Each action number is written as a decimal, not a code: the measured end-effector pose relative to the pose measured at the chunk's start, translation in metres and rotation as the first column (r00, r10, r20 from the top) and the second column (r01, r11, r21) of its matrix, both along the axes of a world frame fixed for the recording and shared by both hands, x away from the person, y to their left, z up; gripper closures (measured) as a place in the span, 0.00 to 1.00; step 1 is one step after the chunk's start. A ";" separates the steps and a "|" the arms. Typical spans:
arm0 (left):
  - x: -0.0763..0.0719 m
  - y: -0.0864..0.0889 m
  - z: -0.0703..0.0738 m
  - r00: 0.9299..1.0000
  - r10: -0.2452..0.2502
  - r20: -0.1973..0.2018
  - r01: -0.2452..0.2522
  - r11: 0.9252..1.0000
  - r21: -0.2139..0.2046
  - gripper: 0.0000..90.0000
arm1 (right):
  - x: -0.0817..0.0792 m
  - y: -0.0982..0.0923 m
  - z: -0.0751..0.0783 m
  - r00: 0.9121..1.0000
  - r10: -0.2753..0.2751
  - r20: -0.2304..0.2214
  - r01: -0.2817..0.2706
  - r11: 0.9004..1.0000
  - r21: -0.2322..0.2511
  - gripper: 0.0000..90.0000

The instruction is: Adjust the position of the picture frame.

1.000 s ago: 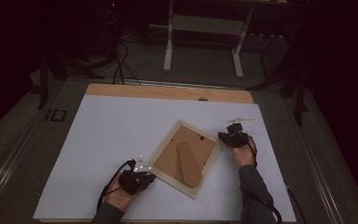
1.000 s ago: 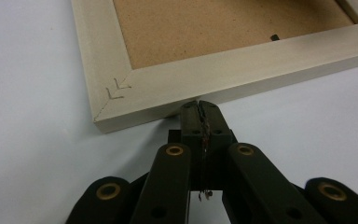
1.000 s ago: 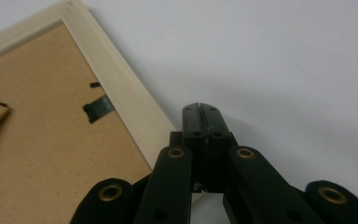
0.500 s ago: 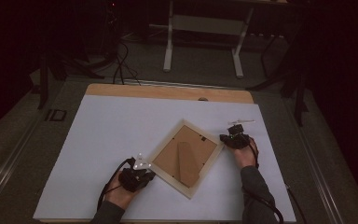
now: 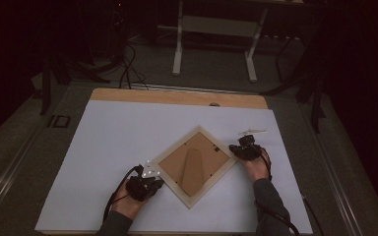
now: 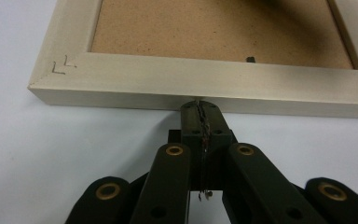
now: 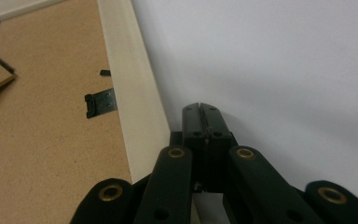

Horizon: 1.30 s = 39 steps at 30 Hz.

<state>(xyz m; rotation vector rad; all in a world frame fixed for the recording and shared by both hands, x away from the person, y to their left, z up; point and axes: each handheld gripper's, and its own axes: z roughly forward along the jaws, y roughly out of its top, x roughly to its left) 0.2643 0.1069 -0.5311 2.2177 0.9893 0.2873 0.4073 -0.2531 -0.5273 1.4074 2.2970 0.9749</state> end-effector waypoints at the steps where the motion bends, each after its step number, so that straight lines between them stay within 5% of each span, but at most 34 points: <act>1: 0.000 0.000 0.000 1.000 0.006 0.005 -0.006 1.000 0.006 1.00 | 0.000 0.000 0.000 1.000 0.003 -0.001 -0.003 1.000 -0.002 1.00; 29: 0.024 0.010 -0.001 0.994 0.113 -0.012 -0.113 0.993 -0.033 1.00 | -0.009 0.000 0.003 0.999 0.034 -0.025 -0.035 0.999 -0.030 1.00; 34: 0.034 0.009 0.001 0.990 0.139 0.006 -0.139 0.990 0.021 1.00 | -0.011 -0.001 0.003 0.998 0.053 -0.030 -0.054 0.998 -0.033 1.00; 39: 0.042 0.017 0.000 0.989 0.150 -0.012 -0.150 0.988 -0.020 1.00 | -0.016 0.000 0.003 0.998 0.060 -0.031 -0.061 0.998 -0.029 1.00</act>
